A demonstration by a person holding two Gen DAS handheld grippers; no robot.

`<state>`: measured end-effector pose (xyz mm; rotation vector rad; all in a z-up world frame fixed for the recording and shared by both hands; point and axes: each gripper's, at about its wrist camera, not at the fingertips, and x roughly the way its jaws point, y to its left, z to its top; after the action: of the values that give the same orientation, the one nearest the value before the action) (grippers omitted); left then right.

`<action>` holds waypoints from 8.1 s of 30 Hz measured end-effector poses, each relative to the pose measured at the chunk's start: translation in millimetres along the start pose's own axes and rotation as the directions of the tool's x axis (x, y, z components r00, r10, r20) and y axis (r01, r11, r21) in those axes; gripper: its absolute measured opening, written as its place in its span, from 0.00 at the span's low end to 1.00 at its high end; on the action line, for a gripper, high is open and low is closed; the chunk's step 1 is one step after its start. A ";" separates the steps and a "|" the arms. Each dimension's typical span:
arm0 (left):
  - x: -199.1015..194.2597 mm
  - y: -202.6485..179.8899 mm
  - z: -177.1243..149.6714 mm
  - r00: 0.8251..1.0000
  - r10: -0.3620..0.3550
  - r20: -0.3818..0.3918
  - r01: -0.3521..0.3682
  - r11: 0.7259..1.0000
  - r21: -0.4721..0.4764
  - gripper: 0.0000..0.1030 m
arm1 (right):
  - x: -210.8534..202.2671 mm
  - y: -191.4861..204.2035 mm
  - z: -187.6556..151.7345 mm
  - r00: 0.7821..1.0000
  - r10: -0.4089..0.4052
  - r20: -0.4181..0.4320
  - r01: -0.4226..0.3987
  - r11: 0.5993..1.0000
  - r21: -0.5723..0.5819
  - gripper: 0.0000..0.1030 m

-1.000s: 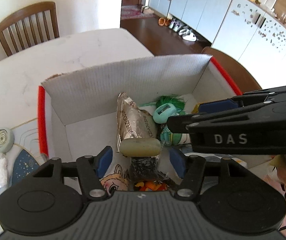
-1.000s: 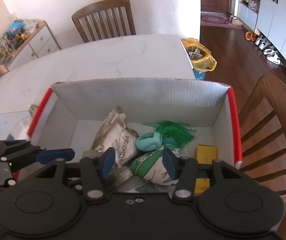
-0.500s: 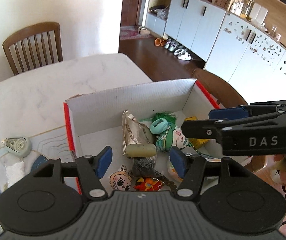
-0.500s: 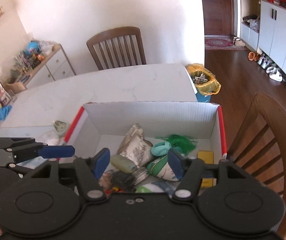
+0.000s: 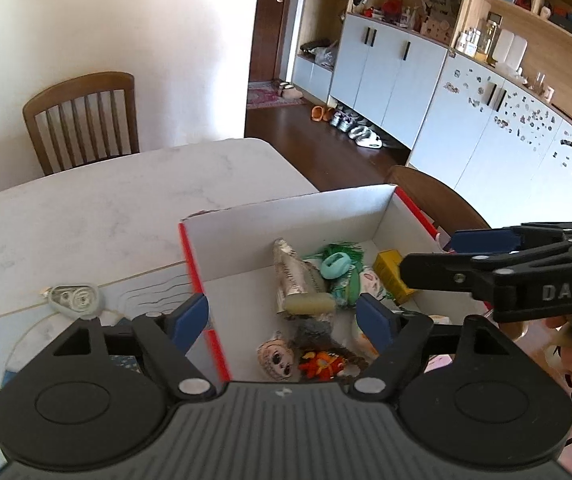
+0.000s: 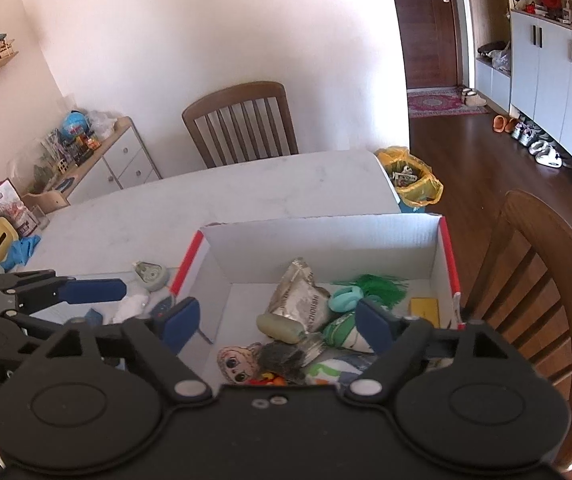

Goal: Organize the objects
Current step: 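Withdraw both grippers from the box back over the table, then grasp correction tape roller with left gripper while right grasps white bead bag, then carry the tape roller and bead bag with both grippers into the box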

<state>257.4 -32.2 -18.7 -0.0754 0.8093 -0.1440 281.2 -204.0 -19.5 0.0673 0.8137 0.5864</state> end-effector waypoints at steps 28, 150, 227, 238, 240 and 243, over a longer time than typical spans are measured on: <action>-45.8 146.0 -16.3 0.995 0.062 0.072 -0.058 0.997 -0.056 1.00 | 34.9 141.5 -13.3 0.999 0.019 0.041 -0.016 0.998 -0.066 0.99; 141.3 283.1 -22.2 0.942 0.199 -0.272 -0.283 0.904 -0.321 0.79 | 181.4 199.7 -76.4 0.985 0.017 -0.172 -0.032 0.996 -0.088 0.24; 10.3 34.1 -20.6 0.997 -0.010 -0.073 0.014 0.998 0.058 0.66 | 9.3 45.6 -32.3 1.000 0.014 0.023 -0.013 0.999 -0.044 0.24; 58.0 -31.9 -4.9 0.992 -0.056 -0.112 0.072 0.987 0.146 0.66 | 4.2 -27.3 -26.6 0.996 -0.073 0.046 0.073 0.997 -0.012 0.24; 67.1 -41.8 -5.6 0.991 -0.058 -0.125 0.078 0.983 0.167 0.66 | 8.1 -35.5 -26.8 0.996 -0.082 0.037 0.082 0.997 -0.012 0.24; 81.3 -54.8 -6.1 0.987 -0.063 -0.146 0.090 0.979 0.185 0.66 | 18.4 -44.6 -26.9 0.997 -0.082 0.015 0.082 0.996 -0.016 0.24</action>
<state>302.9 -99.1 -74.4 0.0856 0.9291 -0.3021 293.1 -236.3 -62.8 0.0226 0.7938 0.5144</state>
